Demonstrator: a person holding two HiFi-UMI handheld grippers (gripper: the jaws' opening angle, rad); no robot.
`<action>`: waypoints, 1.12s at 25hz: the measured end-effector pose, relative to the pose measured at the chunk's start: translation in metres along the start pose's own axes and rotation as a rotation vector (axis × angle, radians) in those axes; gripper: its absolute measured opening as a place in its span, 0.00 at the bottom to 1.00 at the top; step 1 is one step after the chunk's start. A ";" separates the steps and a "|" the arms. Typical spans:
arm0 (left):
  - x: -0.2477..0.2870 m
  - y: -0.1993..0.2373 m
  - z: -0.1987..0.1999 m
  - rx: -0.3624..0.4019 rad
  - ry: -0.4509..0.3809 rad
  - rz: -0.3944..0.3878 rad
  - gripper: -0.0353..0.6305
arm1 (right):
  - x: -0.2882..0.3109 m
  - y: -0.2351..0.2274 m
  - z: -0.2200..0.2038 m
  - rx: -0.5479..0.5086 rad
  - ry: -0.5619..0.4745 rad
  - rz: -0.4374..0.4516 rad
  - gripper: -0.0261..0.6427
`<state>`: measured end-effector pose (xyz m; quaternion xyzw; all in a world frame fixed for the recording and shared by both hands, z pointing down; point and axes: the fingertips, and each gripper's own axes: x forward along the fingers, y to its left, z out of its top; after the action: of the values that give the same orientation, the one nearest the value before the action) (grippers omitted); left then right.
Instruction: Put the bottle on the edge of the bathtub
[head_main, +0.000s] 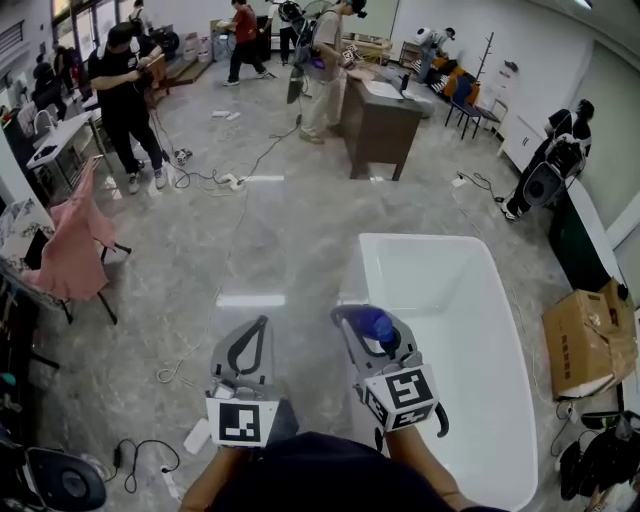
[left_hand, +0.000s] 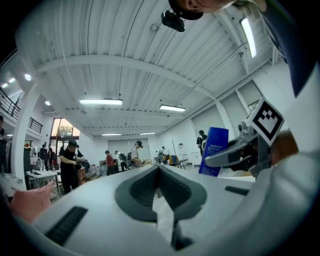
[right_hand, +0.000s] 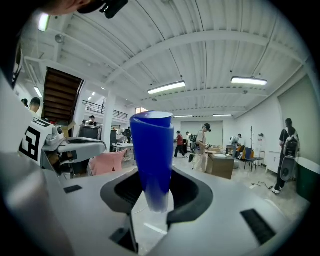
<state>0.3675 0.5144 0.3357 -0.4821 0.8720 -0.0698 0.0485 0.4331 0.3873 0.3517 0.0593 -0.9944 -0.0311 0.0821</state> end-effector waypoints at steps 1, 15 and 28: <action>0.015 0.011 0.000 -0.002 -0.004 -0.008 0.05 | 0.016 -0.003 0.004 0.003 0.000 -0.007 0.28; 0.153 0.087 -0.018 -0.009 -0.020 -0.150 0.05 | 0.155 -0.035 0.026 0.027 -0.015 -0.092 0.28; 0.205 0.102 -0.041 -0.060 0.003 -0.181 0.06 | 0.200 -0.070 0.015 0.026 0.043 -0.126 0.28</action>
<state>0.1678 0.3971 0.3557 -0.5600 0.8266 -0.0487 0.0262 0.2430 0.2936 0.3637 0.1235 -0.9870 -0.0221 0.1003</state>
